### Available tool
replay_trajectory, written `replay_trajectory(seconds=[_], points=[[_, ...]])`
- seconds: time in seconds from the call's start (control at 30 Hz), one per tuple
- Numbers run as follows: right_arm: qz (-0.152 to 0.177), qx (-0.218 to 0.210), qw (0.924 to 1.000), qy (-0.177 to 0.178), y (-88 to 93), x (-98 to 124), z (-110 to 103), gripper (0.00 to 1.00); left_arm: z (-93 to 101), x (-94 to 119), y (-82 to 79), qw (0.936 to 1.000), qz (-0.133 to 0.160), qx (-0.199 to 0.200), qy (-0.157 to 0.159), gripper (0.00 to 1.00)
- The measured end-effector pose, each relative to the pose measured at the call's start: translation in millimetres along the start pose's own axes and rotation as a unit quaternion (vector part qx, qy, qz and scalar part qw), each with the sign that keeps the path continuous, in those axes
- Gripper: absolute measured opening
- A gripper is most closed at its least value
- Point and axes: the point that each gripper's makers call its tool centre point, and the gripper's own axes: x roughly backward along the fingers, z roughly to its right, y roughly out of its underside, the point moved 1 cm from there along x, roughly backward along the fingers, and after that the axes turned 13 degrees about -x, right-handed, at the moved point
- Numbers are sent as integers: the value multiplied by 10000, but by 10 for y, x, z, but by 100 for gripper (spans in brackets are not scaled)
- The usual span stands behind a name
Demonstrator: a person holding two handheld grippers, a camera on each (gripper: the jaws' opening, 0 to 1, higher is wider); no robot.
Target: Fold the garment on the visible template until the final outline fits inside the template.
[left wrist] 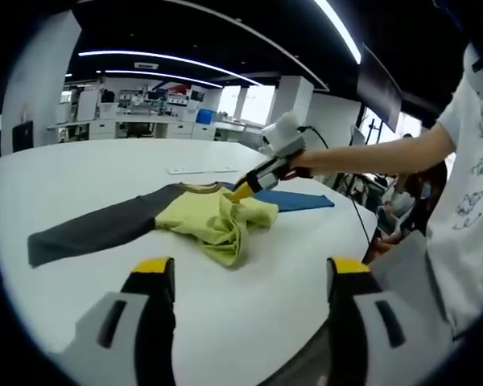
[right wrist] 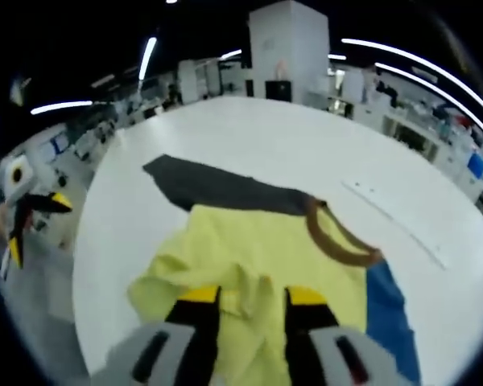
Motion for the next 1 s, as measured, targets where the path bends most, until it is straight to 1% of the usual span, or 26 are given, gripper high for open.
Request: replay_trajectory(seconds=[0.07,0.13,0.23,0.3,0.4,0.5,0.57,0.63,0.77,0.9,0.93,1.0], points=[[46,36,10000,9,15,27,8,46,4,-6,1,10000,-5,-2,13,74],[110,98,9999,1,5,28,10,53,7,-10,-1,10000,-2,-12,23,74],[130,147,9998,14,70,68,-56,61,10,-14,10,10000,-32,-34,31,74],[157,165,9997,19,110,95,-110,63,12,-16,20,10000,-43,-38,35,74],[218,126,9997,-58,157,114,-204,61,17,-17,28,10000,-29,-8,31,74],[260,232,9994,-74,212,117,-307,56,28,-13,36,10000,-28,-9,40,74],[292,209,9993,-103,227,135,-382,55,29,-9,44,10000,-42,-12,41,74],[407,114,9990,-113,175,125,-387,55,26,0,43,10000,-28,9,36,74],[519,29,9985,-154,140,105,-442,43,9,14,45,10000,-17,27,-2,74],[475,-21,9987,-186,210,74,-518,34,11,20,59,10000,-31,38,0,74],[480,-43,9987,-192,218,69,-528,30,12,21,61,10000,-31,41,-2,74],[507,-72,9986,-162,244,33,-516,26,9,27,62,10000,-19,66,-11,74]])
